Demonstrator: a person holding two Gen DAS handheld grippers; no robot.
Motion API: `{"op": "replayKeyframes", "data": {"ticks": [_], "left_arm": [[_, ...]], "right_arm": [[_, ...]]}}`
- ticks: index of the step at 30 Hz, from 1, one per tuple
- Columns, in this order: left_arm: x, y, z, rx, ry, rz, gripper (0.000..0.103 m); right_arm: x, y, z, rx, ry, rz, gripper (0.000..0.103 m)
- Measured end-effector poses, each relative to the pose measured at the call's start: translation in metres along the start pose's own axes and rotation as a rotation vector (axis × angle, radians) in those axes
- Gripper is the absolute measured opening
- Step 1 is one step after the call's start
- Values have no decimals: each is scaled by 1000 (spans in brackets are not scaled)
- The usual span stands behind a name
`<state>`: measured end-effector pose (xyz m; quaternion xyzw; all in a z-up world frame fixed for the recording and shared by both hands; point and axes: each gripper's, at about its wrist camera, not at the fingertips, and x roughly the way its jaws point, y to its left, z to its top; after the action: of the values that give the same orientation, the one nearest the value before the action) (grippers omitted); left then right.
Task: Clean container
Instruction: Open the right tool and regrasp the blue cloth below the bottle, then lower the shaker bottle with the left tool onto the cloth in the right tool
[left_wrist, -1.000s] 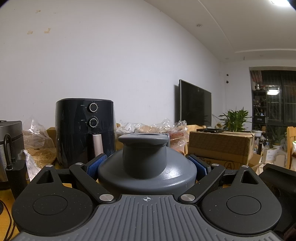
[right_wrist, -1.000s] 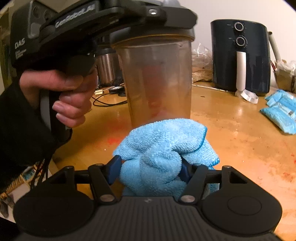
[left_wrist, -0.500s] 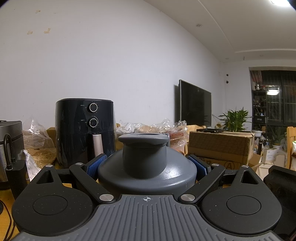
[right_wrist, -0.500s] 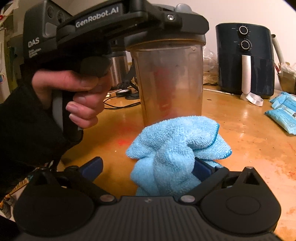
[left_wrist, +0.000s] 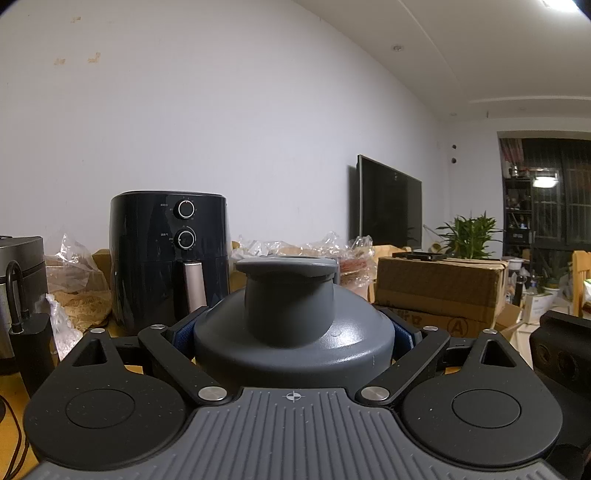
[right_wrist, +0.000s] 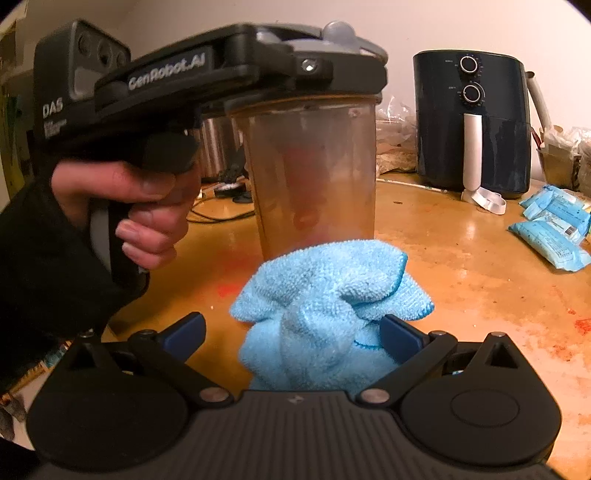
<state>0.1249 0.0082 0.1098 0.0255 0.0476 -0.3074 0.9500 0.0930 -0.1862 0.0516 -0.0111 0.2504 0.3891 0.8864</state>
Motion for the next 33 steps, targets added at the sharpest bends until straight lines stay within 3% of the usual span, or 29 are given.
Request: {"op": "replayKeyframes", "data": {"ticks": [2, 6, 7, 9, 12, 33], "left_arm": [[0, 0, 0, 0, 0, 0, 95], [0, 0, 1, 0, 2, 0, 95], [0, 0, 1, 0, 2, 0, 95], [-1, 0, 1, 0, 2, 0, 95], [-1, 0, 1, 0, 3, 1, 95], [0, 0, 3, -1, 12, 1, 95]], "right_arm": [[1, -2, 0, 11, 6, -10, 97], [0, -1, -1, -4, 14, -65, 61], [0, -2, -1, -1, 16, -72, 57], [2, -3, -2, 2, 17, -75, 39], [4, -1, -3, -9, 18, -79, 23], [-14, 4, 6, 6, -105, -69, 17]]}}
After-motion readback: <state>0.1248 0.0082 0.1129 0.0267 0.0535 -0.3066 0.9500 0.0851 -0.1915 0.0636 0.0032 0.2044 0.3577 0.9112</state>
